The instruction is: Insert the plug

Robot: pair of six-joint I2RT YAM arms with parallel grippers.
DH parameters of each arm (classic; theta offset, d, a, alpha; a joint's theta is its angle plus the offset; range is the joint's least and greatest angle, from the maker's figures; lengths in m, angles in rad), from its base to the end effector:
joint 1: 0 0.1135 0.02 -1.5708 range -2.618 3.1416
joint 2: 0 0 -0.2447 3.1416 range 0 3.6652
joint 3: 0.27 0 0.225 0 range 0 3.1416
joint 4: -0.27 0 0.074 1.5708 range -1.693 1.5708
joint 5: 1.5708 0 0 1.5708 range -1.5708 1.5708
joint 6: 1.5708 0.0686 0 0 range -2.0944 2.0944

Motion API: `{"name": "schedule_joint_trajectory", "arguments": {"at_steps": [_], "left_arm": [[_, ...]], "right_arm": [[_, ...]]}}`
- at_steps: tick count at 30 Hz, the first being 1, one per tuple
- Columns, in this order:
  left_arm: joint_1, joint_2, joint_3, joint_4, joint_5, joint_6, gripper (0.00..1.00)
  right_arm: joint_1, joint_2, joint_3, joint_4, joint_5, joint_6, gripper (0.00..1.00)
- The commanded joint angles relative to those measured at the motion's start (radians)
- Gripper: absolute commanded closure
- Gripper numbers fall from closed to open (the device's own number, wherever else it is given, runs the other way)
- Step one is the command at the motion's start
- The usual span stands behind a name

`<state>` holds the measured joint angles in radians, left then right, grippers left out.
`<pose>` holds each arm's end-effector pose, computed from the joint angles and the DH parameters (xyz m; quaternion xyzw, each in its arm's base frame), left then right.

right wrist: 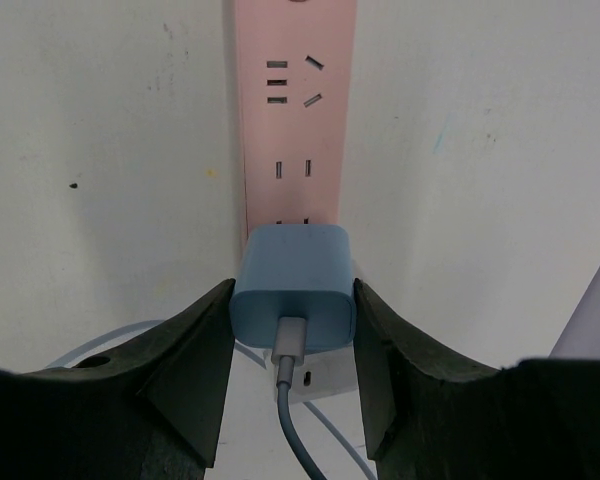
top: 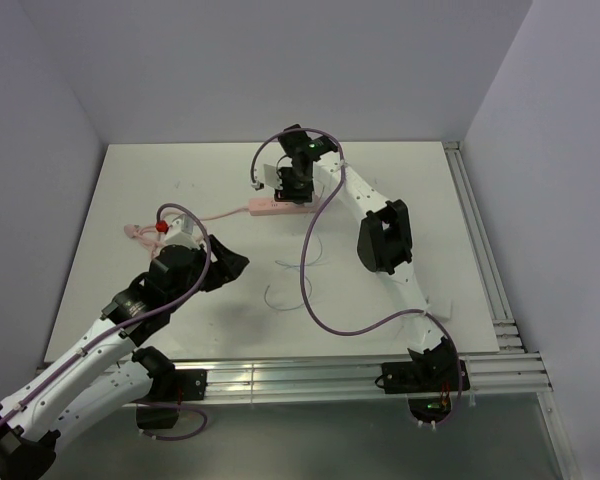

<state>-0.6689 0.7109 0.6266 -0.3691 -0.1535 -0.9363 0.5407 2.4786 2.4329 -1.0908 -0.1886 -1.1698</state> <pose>0.1502 -0.1054 0.2526 -0.1530 0.8325 -0.3349 0.4140 0.4150 0.2641 0.1859 -0.7470 0.6225 0.0211 0.2324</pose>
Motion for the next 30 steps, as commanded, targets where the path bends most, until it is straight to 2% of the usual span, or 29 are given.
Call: {"name": "schedule_joint_trajectory", "arguments": {"at_steps": [1,30], "left_arm": [[0.005,-0.008,0.001,0.038,0.015,0.024,0.3],[0.005,-0.025,-0.005,0.033,0.034,0.028,0.29]], "right_arm": [[0.004,0.023,-0.012,-0.017,-0.029,-0.001,1.0],[0.002,0.014,-0.046,-0.11,-0.009,0.041,1.0]]}}
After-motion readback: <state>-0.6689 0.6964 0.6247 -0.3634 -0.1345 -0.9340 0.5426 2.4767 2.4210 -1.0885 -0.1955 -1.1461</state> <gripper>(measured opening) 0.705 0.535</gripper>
